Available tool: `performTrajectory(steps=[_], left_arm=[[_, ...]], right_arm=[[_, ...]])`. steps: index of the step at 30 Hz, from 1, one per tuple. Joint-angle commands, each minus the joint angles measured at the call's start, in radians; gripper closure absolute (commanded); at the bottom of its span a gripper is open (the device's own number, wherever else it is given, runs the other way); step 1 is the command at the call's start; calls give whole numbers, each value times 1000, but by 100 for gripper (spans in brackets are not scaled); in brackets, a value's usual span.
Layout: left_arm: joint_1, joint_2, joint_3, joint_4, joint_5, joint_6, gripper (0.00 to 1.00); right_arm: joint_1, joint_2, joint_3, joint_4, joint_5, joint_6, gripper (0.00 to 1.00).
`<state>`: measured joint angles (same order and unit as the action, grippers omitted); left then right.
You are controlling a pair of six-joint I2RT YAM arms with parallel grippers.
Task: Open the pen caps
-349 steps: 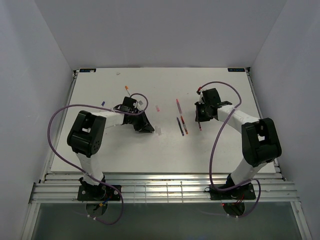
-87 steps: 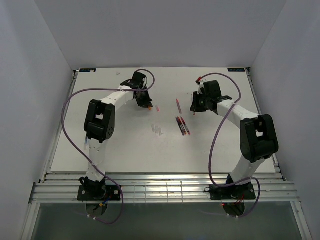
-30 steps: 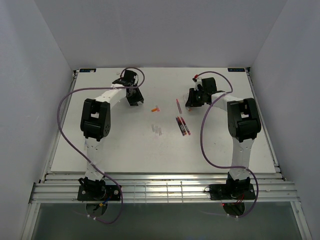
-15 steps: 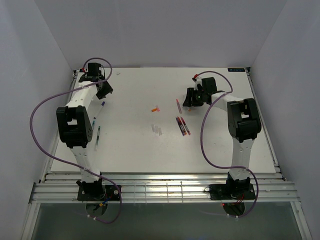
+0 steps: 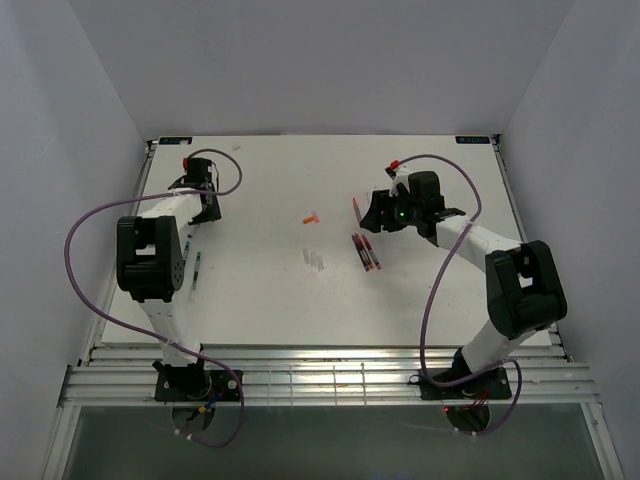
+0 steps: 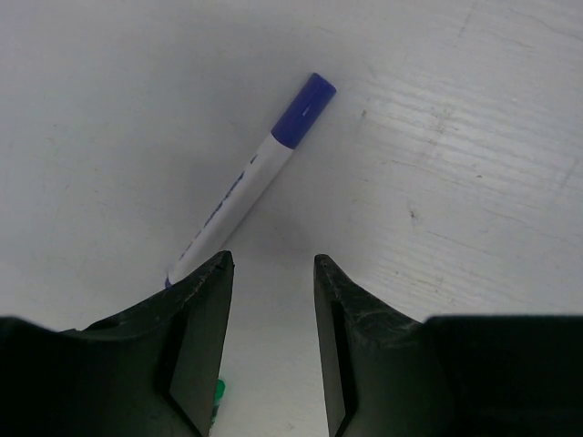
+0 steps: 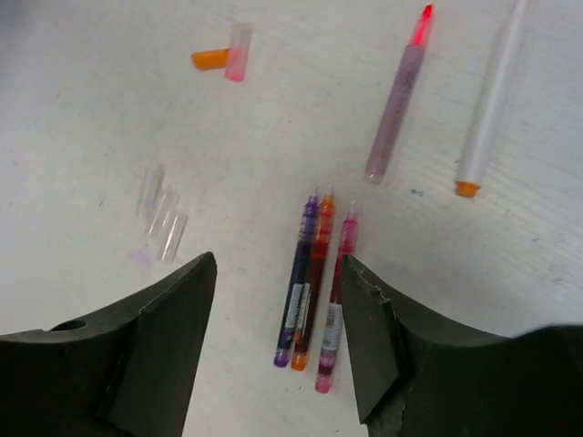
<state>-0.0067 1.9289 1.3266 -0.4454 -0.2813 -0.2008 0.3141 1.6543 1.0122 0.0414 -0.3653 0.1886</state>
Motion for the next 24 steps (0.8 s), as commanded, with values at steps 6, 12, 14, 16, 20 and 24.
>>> performTrajectory(steps=[6,12,14,16,20,24], left_arm=[[7,-13,29,126,-93,84,49],[56,67,71,100,-53,123,48],[73,100,83,83,-13,133,48],[88,113,94,74,33,138,48],[102,134,91,82,68,153,47],[102,137,79,82,125,153,50]], right_arm=[[83,-143,-204,172,-26,41,37],[86,-157,-211,186,-46,43,37],[86,-162,-215,195,-50,49,37],[86,-165,-216,196,-54,51,37],[88,-180,-218,190,-44,48,37],[88,-185,-213,186,-38,49,37]])
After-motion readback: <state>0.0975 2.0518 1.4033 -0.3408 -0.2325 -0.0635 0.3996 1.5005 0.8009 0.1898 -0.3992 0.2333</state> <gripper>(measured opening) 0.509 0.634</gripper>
